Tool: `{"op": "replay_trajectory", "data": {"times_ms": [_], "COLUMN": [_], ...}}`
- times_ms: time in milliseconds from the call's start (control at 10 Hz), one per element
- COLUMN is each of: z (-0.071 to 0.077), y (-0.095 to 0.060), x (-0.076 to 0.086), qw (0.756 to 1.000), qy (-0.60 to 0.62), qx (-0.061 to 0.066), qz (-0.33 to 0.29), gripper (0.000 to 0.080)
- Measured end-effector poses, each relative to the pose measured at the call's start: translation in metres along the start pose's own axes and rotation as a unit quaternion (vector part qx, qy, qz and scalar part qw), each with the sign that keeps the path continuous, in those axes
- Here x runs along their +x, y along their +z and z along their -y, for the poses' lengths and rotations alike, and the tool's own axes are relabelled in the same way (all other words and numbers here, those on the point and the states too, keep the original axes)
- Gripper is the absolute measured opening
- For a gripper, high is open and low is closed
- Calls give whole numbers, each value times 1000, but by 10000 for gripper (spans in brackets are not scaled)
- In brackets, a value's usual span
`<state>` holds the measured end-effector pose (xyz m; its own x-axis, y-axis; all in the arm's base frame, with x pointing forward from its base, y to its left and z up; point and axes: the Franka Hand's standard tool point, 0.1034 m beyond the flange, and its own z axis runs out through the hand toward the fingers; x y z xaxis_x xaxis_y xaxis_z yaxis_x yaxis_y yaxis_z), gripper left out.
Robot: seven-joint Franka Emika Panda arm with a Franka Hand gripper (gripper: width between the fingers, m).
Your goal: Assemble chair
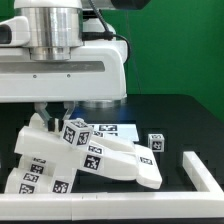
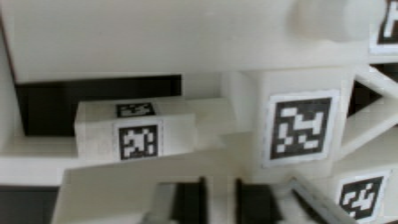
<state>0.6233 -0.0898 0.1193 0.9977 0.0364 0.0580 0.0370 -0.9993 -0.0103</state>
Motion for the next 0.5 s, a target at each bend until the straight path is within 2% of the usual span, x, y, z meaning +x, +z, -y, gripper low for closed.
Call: {"op": "replay_trajectory", "data": {"times_ms": [100, 300, 400, 500], "z": [-9, -34, -42, -49], "y": [-7, -13, -10, -3], "x": [2, 12, 13, 12], "qw": [1000, 1000, 1000, 1000], "qy": [1, 6, 10, 14], "qx": [2, 0, -4, -10], "qz": [1, -2, -3, -4], "gripper": [154, 497, 497, 620]}}
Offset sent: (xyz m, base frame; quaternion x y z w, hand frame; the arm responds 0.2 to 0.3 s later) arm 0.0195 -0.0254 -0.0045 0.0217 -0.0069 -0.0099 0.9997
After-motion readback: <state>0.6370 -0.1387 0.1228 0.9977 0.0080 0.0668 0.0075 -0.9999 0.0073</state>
